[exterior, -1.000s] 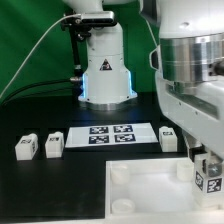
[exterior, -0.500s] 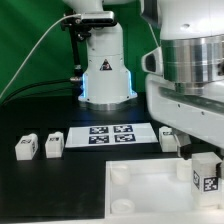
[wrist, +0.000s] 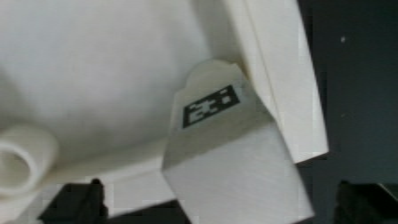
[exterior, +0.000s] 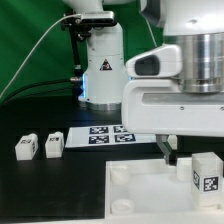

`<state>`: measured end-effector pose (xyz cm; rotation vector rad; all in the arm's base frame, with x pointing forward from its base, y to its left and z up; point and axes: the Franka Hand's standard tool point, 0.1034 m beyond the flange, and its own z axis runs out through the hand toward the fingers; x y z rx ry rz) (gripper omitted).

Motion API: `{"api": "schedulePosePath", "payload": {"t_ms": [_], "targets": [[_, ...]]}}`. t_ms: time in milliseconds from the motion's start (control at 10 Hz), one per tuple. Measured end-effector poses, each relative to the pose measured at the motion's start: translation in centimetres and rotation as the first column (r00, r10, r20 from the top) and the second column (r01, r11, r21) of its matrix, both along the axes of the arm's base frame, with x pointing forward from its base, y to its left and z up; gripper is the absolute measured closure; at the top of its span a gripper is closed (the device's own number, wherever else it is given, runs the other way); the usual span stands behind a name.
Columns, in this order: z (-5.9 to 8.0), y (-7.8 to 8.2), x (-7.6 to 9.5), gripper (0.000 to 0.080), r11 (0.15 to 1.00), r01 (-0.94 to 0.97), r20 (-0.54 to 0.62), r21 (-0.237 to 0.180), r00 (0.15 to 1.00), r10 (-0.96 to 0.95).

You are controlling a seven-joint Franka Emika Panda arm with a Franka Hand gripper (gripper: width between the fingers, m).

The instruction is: Assemble one leg

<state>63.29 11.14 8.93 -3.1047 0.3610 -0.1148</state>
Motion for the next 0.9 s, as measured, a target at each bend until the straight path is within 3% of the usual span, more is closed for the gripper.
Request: {"api": "schedulePosePath", "payload": {"t_ms": [200,400,600,700,800,900], "targets": [[0.07,1.12,-0.02,0.0150,0.958,-0.282,0.002,-0.045,0.959,0.282],[-0.04,1.04,-0.05,0.0150,0.964,-0.263,0.001,-0.041,0.965,0.264],[-0.08,1.02,-0.06,0.0422,0.965,-0.258,0.001,-0.040,0.966,0.258],[-0.08,1.03,-0.06,0.0422,0.988,-0.151,0.004,-0.030,0.989,0.151],[-0.09,0.91,-0.04,0.0510,0.999,-0.049,0.006,-0.023,0.999,0.049],[-0.09,0.86,-0.03,0.0510,1.000,0.022,0.007,-0.017,1.000,-0.022]]}}
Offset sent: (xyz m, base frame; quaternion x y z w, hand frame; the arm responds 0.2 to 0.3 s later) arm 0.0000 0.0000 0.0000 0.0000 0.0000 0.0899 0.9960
